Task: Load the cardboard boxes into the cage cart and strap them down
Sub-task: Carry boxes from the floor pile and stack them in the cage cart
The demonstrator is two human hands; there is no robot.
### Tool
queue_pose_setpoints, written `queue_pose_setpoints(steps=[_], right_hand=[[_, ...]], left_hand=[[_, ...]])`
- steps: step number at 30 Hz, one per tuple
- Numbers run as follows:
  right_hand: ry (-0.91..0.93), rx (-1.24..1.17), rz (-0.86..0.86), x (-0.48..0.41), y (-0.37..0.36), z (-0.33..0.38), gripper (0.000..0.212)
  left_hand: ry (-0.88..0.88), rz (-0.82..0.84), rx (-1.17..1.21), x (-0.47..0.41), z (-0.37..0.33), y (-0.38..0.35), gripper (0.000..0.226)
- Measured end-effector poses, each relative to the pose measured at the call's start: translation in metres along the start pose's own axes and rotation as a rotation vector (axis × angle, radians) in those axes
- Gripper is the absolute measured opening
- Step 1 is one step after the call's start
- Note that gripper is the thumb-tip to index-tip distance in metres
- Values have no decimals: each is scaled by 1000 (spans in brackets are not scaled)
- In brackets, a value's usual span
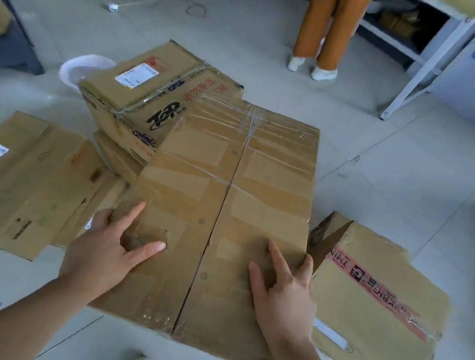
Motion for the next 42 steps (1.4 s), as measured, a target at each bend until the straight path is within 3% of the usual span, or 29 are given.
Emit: queue_pose_setpoints(steps=[7,15,22,30,42], right_hand=[[283,34,-45,34,102,63,55],[626,74,-22,93,151,184,54],[962,37,15,184,141,325,53],[1327,-55,192,357,102,476,53],[1787,-96,317,609,39,607,55]], left_hand=[[170,-230,145,97,1,98,87],[417,-480,240,214,48,199,87],[665,-710,276,332,138,269,88],[936,-973,335,499,252,326,89],[1339,-1232,325,709,352,348,88]])
Point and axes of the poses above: each hand's wrist, its own x-axis away from the middle knuckle, its own y-axis out of the back of the hand, z = x × y, the point moved 1 cm from there along -x, towards the middle knuckle, and after that the axes turned 8 degrees about x, right-handed, at the moved point
